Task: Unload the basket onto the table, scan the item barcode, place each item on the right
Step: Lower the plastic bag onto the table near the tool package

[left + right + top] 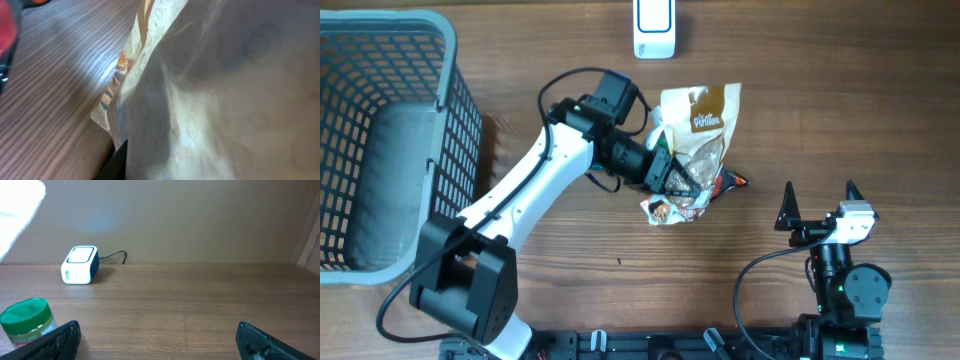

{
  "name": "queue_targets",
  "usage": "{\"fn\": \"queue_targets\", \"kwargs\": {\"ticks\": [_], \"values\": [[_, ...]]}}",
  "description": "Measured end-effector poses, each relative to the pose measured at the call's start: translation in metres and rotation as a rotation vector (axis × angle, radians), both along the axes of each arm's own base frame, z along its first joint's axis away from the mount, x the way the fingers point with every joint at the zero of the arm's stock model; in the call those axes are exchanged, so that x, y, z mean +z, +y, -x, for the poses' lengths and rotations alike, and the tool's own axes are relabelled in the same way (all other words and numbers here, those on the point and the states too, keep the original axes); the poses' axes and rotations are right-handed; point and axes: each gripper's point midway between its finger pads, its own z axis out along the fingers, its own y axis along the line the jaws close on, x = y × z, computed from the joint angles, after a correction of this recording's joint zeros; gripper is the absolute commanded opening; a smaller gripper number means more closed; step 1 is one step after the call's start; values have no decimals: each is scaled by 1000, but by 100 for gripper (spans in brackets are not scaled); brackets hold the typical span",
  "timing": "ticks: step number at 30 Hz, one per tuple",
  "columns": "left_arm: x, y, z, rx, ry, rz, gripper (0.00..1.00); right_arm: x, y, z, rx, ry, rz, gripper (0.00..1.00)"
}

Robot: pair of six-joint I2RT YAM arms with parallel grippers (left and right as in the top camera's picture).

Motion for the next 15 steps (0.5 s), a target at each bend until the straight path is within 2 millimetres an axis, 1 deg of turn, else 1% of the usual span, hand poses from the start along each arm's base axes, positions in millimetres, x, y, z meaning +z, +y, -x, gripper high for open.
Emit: {"fn": "queue_targets", "kwargs": {"ticks": [4, 5, 8, 12, 15], "values": [[-28, 7, 3, 13, 0, -35, 4, 0, 0, 0, 0, 0, 0, 100], [-36, 11, 2, 24, 2, -50, 4, 0, 0, 0, 0, 0, 0, 100], [-53, 20, 5, 43, 21, -78, 4, 0, 0, 0, 0, 0, 0, 100], [-77, 30, 16, 53, 62, -113, 4, 0, 0, 0, 0, 0, 0, 100], [-88, 34, 24, 53, 82, -129, 4, 0, 0, 0, 0, 0, 0, 100]]}}
